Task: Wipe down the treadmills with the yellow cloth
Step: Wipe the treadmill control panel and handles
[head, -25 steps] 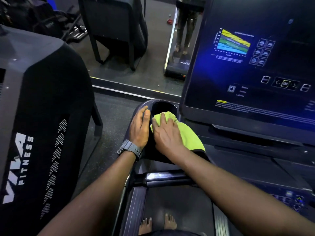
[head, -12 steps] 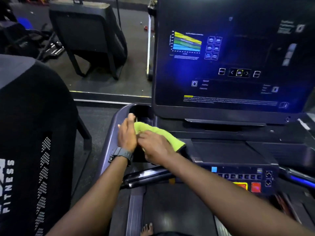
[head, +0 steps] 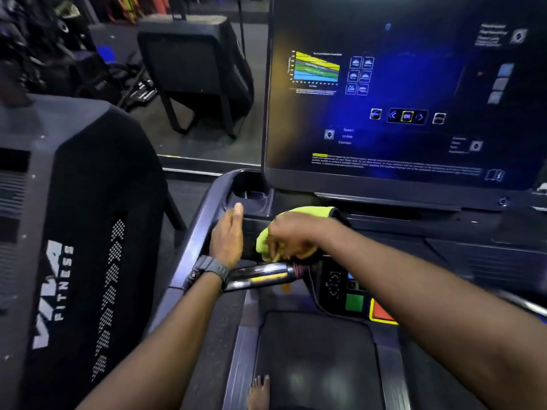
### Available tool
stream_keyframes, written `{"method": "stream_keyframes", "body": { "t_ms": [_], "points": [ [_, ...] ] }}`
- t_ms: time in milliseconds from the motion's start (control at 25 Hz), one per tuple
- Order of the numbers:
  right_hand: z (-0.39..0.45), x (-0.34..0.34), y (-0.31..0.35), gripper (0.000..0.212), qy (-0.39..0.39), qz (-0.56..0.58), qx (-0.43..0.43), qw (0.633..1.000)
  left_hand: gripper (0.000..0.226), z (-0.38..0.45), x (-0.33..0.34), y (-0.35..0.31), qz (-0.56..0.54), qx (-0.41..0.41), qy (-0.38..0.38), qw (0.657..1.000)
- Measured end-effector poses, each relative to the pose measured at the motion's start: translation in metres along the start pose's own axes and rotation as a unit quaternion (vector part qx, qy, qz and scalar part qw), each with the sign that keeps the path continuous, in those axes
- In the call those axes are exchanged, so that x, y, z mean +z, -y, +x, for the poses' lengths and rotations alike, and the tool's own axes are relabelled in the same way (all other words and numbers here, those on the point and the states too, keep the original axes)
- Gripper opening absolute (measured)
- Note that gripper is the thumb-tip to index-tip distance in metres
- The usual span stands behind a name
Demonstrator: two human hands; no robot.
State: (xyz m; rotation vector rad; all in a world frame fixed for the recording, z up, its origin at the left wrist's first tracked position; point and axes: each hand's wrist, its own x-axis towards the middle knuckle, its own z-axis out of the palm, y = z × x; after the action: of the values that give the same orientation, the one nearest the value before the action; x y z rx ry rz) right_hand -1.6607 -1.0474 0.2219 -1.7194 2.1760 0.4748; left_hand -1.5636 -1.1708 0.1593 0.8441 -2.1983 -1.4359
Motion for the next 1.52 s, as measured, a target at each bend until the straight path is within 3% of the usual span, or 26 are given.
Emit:
{"method": "stream_keyframes", "body": {
  "t_ms": [80,200,400,520,600,680,760,840,920,1000,1040,1160,1240,1360,1440,1520],
  "points": [
    [-0.045,-0.019,-0.027,0.043,-0.062,0.077,0.059,0.993,0.046,-0.022,0.016,-0.012,0.003,0.047,0.002,0.999],
    [-0.104,-0.029,-0.068,0.048,-0.161,0.243,0.162,0.943,0.052,-0.045,0.052,-0.034,-0.038,0.099,0.012,0.994],
    [-0.128,0.066,-0.028,0.074,-0.091,0.206,0.195,0.955,0.059,-0.067,0.109,-0.06,-0.053,0.135,0.017,0.989],
    [-0.186,0.114,-0.072,0.074,-0.097,0.205,0.329,0.917,0.073,-0.077,0.133,-0.059,0.025,0.161,0.102,0.981],
    [-0.212,0.128,-0.084,0.069,-0.116,0.227,0.412,0.875,0.083,-0.082,0.138,-0.059,0.096,0.187,0.105,0.972],
    [-0.19,0.116,-0.059,0.06,-0.156,0.18,0.412,0.879,0.088,-0.08,0.14,-0.061,0.109,0.187,0.108,0.97],
    [-0.141,0.096,-0.013,0.05,-0.2,0.181,0.312,0.911,0.09,-0.077,0.138,-0.058,0.086,0.163,0.123,0.975],
    [-0.142,0.092,-0.011,0.049,-0.232,0.215,0.25,0.915,0.092,-0.075,0.134,-0.055,0.055,0.144,0.126,0.98],
    [-0.178,0.109,-0.051,0.06,-0.217,0.258,0.323,0.884,0.094,-0.077,0.133,-0.059,0.084,0.146,0.144,0.975],
    [-0.201,0.123,-0.068,0.067,-0.189,0.222,0.441,0.849,0.093,-0.081,0.135,-0.06,0.126,0.17,0.146,0.966],
    [-0.193,0.122,-0.06,0.064,-0.181,0.2,0.453,0.85,0.093,-0.081,0.135,-0.06,0.127,0.177,0.145,0.965],
    [-0.134,0.094,-0.005,0.051,-0.241,0.185,0.308,0.902,0.092,-0.076,0.131,-0.054,0.054,0.173,0.141,0.973],
    [-0.142,0.091,-0.013,0.054,-0.233,0.241,0.273,0.902,0.09,-0.078,0.129,-0.053,0.023,0.162,0.14,0.977],
    [-0.204,0.12,-0.063,0.065,-0.181,0.237,0.434,0.85,0.083,-0.083,0.129,-0.058,0.082,0.184,0.154,0.967],
    [-0.21,0.128,-0.055,0.071,-0.159,0.202,0.523,0.813,0.079,-0.082,0.13,-0.061,0.121,0.218,0.164,0.954],
    [-0.17,0.112,-0.025,0.06,-0.186,0.172,0.493,0.832,0.072,-0.077,0.137,-0.066,0.133,0.246,0.178,0.944]
  ]
}}
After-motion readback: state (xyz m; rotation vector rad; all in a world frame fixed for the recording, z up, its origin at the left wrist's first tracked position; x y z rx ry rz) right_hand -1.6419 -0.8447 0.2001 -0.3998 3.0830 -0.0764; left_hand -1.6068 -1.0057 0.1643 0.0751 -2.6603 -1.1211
